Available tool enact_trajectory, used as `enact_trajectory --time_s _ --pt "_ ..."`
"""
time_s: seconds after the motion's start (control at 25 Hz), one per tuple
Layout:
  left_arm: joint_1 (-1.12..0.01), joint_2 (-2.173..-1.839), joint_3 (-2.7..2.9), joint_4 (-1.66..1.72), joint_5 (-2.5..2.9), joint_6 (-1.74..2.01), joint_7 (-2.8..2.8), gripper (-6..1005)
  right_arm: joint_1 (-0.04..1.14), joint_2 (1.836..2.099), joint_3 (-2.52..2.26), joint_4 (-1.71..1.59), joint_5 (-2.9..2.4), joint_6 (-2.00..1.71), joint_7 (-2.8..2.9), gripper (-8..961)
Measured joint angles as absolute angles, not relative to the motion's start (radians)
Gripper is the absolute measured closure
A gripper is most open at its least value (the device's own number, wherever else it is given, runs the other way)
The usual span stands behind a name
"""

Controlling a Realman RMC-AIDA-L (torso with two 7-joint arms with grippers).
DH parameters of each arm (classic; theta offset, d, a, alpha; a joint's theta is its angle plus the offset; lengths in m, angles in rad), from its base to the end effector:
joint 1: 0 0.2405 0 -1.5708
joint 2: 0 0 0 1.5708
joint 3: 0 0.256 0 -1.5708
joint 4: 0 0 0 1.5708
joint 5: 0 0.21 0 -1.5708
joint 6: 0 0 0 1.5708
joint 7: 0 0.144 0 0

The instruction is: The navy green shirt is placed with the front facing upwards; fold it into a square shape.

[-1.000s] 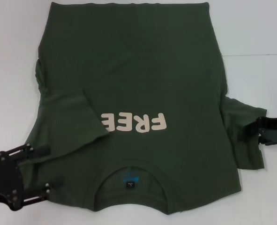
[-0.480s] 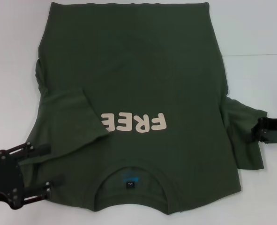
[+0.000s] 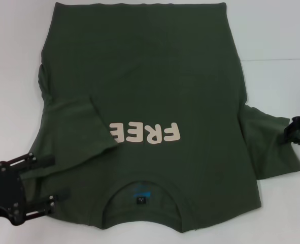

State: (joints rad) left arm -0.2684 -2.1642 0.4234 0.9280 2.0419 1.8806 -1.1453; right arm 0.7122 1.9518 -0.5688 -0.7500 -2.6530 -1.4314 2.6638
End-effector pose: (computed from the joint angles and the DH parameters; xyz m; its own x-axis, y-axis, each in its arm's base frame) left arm -0.3040 0.2399 0.0445 0.8049 0.1513 0.5738 0.3806 -0.8734 -0.3037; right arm 0.3040 0.3830 0.0679 0.0440 -0.9451 -0.3237 -0.9730 0.0329 -0.2283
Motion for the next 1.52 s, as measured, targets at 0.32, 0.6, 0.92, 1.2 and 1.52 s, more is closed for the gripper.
enact_trajectory --time_s 0.32,0.6,0.92,1.2,1.52 --pt "-0.273 -2.164 0.417 0.917 2.039 1.881 -1.150 217 0.670 1.911 -0.560 -0.792 -2.575 -1.459 2.663 915" --pt "-0.281 -2.163 0.416 0.916 2.039 1.881 -1.168 216 0.643 1.898 -0.525 -0.866 -2.511 -1.494 2.663 918" --pt "-0.285 -2.163 0.413 0.917 2.039 1.881 -1.173 216 0.655 1.890 -0.506 -0.903 -2.485 -1.512 2.663 918" --pt "-0.287 -2.163 0.413 0.918 2.039 1.881 -1.173 215 0.687 1.885 -0.516 -0.905 -2.459 -1.517 2.663 917" --pt "-0.289 -2.163 0.411 0.918 2.039 1.881 -1.174 216 0.740 1.899 -0.571 -0.895 -2.459 -1.529 2.665 917"
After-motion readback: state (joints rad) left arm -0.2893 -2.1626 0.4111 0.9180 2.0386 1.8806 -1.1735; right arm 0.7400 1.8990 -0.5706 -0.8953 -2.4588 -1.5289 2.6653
